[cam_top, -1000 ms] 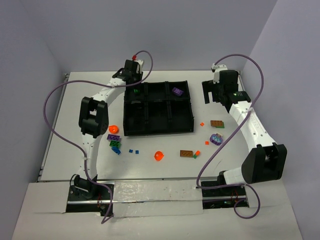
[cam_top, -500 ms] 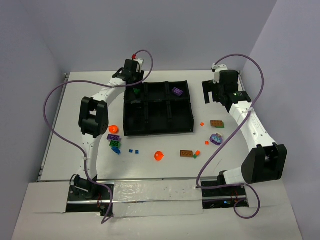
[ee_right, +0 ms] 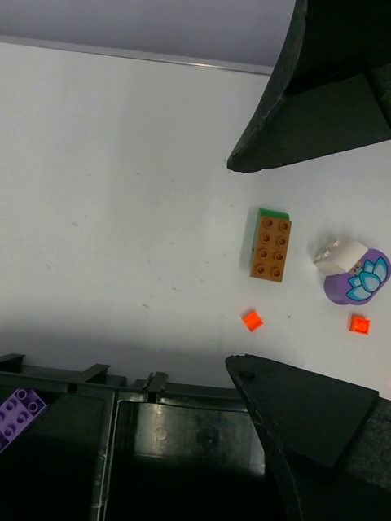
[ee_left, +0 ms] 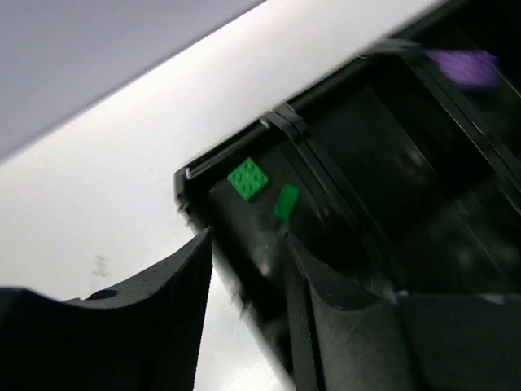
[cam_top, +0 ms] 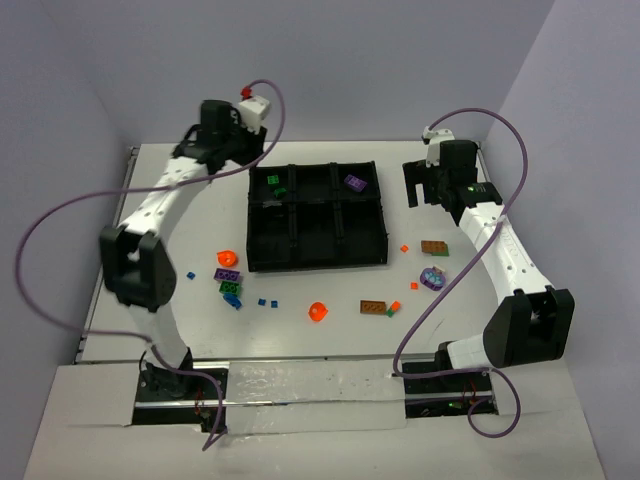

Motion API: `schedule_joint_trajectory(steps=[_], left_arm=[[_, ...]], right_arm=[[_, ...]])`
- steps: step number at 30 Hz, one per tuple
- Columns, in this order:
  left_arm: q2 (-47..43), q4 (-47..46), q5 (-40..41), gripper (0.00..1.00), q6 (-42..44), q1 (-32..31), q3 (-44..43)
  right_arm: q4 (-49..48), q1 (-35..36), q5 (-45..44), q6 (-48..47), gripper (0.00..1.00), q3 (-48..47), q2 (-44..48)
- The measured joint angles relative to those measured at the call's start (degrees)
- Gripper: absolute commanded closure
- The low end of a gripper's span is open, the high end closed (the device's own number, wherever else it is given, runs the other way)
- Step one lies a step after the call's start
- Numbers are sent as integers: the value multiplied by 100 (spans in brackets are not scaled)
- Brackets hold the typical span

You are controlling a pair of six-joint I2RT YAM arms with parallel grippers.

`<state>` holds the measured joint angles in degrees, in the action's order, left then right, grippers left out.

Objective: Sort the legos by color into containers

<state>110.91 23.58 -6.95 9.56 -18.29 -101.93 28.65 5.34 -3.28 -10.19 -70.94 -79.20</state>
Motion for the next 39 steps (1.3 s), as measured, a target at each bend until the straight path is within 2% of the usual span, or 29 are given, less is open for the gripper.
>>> schedule_joint_trajectory(steps=[4, 8, 13, 16, 19, 23, 25, 26, 30, 34, 39], left_arm=[[-1621, 608, -1511, 56, 1178, 680, 735], [-2737, 1875, -2590, 58, 2931, 1393, 1721], [-3254, 3141, -2897, 57, 4904, 1549, 3589], [-3405, 3484, -2806, 53, 5346, 1537, 4686], [-3563, 3399, -2552, 46, 4865, 1489, 5070], [-3682, 3116, -2298, 37, 3831, 1394, 5152], [-3762, 2987, -2239, 26, 3313, 1366, 5213], [-3811, 2924, -2202, 25, 3055, 1333, 5246], [-4009, 2587, -1742, 17, 2183, 821, 5370], [-3897, 2444, -1388, 13, 1694, 674, 5370], [-3444, 2293, -982, 15, 1314, 623, 5370]], right_arm=[[-18, 0, 96, -21, 0, 9, 5], [-33, 0, 149, -27, 0, 96, 61], [-35, 0, 220, -22, 0, 167, 101], [-14, 0, 243, -20, 0, 199, 129], [-9, 0, 243, -22, 0, 228, 207], [4, 0, 232, -22, 0, 364, 418], [12, 0, 225, -22, 0, 443, 511], [10, 0, 224, -20, 0, 477, 551], [16, 0, 222, -20, 0, 536, 620], [17, 0, 203, -22, 0, 540, 623], [15, 0, 121, -34, 0, 554, 673]])
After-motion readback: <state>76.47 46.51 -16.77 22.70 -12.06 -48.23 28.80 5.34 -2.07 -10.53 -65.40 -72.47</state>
